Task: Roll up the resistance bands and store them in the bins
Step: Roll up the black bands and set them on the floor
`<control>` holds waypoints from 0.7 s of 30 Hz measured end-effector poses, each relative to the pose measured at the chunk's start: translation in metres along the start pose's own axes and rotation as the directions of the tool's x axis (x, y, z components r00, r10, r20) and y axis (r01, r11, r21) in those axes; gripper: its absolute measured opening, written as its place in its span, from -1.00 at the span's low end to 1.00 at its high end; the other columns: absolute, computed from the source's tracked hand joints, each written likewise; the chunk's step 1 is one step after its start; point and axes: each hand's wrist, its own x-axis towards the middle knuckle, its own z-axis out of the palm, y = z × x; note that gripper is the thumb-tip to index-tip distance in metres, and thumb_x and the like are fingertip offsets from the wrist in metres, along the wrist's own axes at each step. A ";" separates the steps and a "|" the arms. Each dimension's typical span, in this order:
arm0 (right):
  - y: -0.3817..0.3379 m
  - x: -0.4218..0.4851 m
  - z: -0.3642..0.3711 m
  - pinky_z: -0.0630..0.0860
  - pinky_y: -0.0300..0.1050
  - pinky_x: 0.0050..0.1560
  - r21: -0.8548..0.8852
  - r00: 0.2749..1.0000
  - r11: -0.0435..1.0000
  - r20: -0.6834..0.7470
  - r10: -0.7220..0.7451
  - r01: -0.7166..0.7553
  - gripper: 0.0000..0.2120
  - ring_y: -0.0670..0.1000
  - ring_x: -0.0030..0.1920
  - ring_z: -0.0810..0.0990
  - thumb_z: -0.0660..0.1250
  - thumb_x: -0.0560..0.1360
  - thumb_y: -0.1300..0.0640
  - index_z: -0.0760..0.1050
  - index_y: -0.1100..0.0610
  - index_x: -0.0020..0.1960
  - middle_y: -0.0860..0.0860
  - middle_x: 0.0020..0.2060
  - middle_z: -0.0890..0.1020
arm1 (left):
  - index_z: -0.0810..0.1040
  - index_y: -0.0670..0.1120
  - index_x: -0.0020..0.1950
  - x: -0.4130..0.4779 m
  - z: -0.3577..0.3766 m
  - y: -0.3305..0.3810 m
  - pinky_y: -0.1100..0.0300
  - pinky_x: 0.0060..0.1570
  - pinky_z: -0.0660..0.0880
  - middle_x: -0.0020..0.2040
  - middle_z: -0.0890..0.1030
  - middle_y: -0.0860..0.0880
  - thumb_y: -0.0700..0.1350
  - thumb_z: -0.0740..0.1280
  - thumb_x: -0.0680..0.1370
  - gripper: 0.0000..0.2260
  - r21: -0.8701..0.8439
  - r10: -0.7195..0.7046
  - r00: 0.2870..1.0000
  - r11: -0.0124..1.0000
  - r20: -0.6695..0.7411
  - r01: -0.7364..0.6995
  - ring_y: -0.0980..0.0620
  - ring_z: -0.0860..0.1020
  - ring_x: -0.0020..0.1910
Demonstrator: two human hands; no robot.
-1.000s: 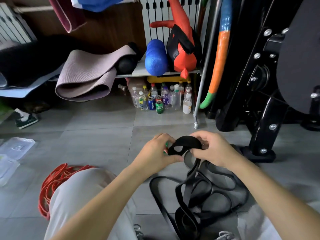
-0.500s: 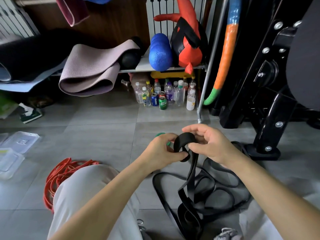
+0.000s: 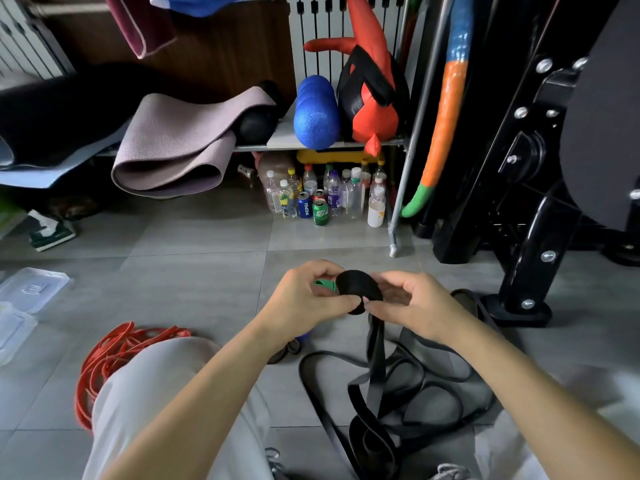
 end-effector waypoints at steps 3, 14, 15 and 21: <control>-0.002 0.001 0.004 0.52 -0.30 0.02 0.116 0.999 0.993 -0.031 -0.018 0.021 -0.68 -0.17 -0.02 0.65 0.48 0.29 0.13 0.54 -0.07 0.01 -0.18 -0.11 0.69 | 0.58 -0.09 -0.02 -0.001 -0.001 0.002 0.08 -0.09 0.59 -0.08 0.65 -0.04 -0.23 0.53 0.30 -0.71 -0.280 0.024 1.000 0.960 0.021 -0.017 -0.09 0.64 -0.11; 0.002 -0.002 0.003 0.53 -0.31 -0.04 0.101 0.988 0.990 -0.133 -0.082 0.096 -0.73 -0.10 -0.10 0.66 0.49 0.35 0.25 0.59 -0.01 -0.03 -0.05 -0.15 0.70 | 0.52 -0.13 0.12 0.003 0.004 0.001 0.22 -0.06 0.58 0.02 0.64 -0.07 -0.32 0.38 0.45 -0.73 -0.333 -0.063 0.993 0.938 0.096 0.092 0.04 0.64 -0.09; 0.004 -0.001 0.001 0.50 -0.38 -0.08 -0.062 0.990 0.996 -0.117 -0.075 0.068 -0.74 -0.17 -0.15 0.64 0.49 0.36 0.23 0.59 -0.02 -0.01 -0.12 -0.19 0.69 | 0.50 -0.08 0.15 0.004 0.003 -0.001 0.23 -0.04 0.56 0.07 0.61 -0.03 -0.32 0.39 0.46 -0.70 -0.102 -0.028 0.998 0.994 0.050 0.033 0.09 0.62 -0.07; 0.009 -0.003 0.006 0.49 -0.11 -0.10 -0.564 0.999 0.826 0.048 0.020 0.011 -0.70 -0.03 -0.11 0.54 0.43 0.39 0.04 0.54 -0.04 0.11 -0.09 -0.17 0.56 | 0.52 0.04 0.19 0.000 0.009 -0.009 0.53 -0.08 0.30 -0.06 0.46 0.20 -0.04 0.47 0.36 -0.59 0.600 0.221 0.944 0.730 0.245 -0.327 0.34 0.37 -0.10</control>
